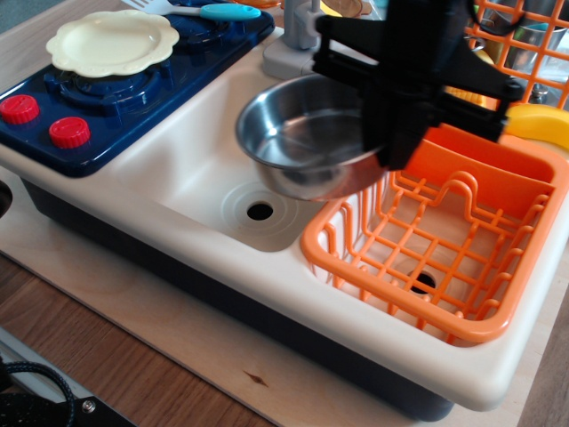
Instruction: Put pan from sink into drying rack
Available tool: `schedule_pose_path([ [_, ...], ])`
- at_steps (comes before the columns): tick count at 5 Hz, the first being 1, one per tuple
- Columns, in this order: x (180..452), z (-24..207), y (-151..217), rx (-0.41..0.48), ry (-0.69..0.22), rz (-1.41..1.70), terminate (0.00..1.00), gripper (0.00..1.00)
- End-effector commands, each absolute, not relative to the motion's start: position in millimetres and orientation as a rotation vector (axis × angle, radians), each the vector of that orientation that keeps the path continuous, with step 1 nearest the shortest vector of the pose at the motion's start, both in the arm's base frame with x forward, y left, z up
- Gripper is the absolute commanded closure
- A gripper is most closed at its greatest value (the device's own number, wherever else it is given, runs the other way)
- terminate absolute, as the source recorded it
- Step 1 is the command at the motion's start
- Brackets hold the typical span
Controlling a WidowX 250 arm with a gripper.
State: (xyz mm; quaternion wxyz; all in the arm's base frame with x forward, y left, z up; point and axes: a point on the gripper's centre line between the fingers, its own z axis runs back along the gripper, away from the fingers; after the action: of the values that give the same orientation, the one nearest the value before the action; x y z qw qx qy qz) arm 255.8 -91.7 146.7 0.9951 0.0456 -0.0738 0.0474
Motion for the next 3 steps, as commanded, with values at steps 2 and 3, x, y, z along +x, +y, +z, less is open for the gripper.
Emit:
schedule_pose_path([
  [2, 274, 148, -151, 0.07, -0.226, 0.081, 0.0, 0.0],
  [3, 272, 141, -151, 0.045, -0.247, 0.075, 0.0, 0.0],
])
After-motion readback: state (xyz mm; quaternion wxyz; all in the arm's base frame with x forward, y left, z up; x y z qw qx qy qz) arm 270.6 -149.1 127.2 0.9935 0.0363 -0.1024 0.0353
